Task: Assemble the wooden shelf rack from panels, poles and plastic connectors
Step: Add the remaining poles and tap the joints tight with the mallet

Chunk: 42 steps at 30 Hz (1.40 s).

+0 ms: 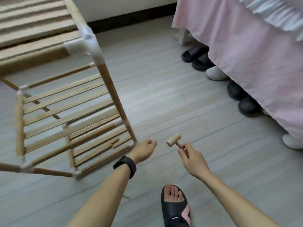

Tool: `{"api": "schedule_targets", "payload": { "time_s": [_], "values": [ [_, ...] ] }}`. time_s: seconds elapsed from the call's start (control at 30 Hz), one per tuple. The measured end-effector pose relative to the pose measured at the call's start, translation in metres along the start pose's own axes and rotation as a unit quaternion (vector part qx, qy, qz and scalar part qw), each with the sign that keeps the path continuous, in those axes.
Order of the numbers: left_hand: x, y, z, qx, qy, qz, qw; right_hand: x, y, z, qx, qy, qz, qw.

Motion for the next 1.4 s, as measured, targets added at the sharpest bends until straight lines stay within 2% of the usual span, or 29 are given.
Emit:
{"api": "schedule_targets", "payload": {
  "time_s": [0.07, 0.1, 0.2, 0.3, 0.43, 0.53, 0.63, 0.73, 0.83, 0.9, 0.97, 1.03, 1.1, 1.2, 1.3, 1.4],
  "values": [
    [-0.035, 0.031, -0.018, -0.046, -0.03, -0.075, 0.996, 0.043, 0.018, -0.016, -0.028, 0.091, -0.006, 0.995],
    [-0.052, 0.046, -0.03, -0.07, -0.06, -0.077, 0.993, 0.064, 0.027, -0.026, -0.049, 0.132, -0.01, 0.99],
    [-0.097, 0.08, -0.074, -0.145, -0.177, 0.021, 0.973, 0.124, 0.058, -0.058, -0.118, 0.249, -0.001, 0.961],
    [-0.123, 0.11, -0.12, -0.222, -0.241, 0.108, 0.939, 0.172, 0.086, -0.094, -0.17, 0.355, -0.01, 0.919],
    [-0.138, 0.151, -0.177, -0.312, -0.277, 0.094, 0.904, 0.228, 0.112, -0.136, -0.197, 0.43, -0.045, 0.88],
    [-0.147, 0.178, -0.217, -0.37, -0.303, 0.108, 0.872, 0.264, 0.123, -0.163, -0.184, 0.469, -0.022, 0.863],
    [-0.151, 0.196, -0.251, -0.385, -0.306, 0.122, 0.862, 0.287, 0.126, -0.186, -0.149, 0.488, 0.008, 0.86],
    [-0.149, 0.209, -0.273, -0.394, -0.294, 0.133, 0.861, 0.298, 0.124, -0.202, -0.069, 0.488, 0.072, 0.867],
    [-0.155, 0.224, -0.283, -0.418, -0.291, 0.226, 0.83, 0.307, 0.13, -0.203, -0.007, 0.448, 0.086, 0.89],
    [-0.157, 0.24, -0.285, -0.46, -0.274, 0.268, 0.801, 0.314, 0.144, -0.194, -0.024, 0.413, 0.041, 0.909],
    [-0.152, 0.251, -0.281, -0.487, -0.241, 0.3, 0.784, 0.319, 0.166, -0.185, -0.081, 0.388, 0.01, 0.918],
    [-0.141, 0.254, -0.269, -0.471, -0.184, 0.372, 0.779, 0.324, 0.188, -0.18, -0.166, 0.381, -0.025, 0.909],
    [-0.128, 0.252, -0.258, -0.453, -0.145, 0.407, 0.78, 0.333, 0.202, -0.178, -0.214, 0.377, -0.082, 0.898],
    [-0.115, 0.242, -0.249, -0.484, -0.121, 0.444, 0.744, 0.349, 0.208, -0.176, -0.234, 0.353, -0.207, 0.882],
    [-0.115, 0.237, -0.242, -0.507, -0.104, 0.46, 0.721, 0.359, 0.216, -0.174, -0.278, 0.363, -0.188, 0.869],
    [-0.12, 0.241, -0.24, -0.535, -0.116, 0.456, 0.701, 0.366, 0.208, -0.17, -0.245, 0.356, -0.22, 0.875]
  ]
}}
Point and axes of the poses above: each hand's wrist, its own z-axis towards the middle knuckle, its own y-axis out of the back of the hand, x = y × z, the point moved 3 cm from there along z, towards the middle knuckle, and after that the axes turned 14 degrees about -y, right-handed, at the moved point
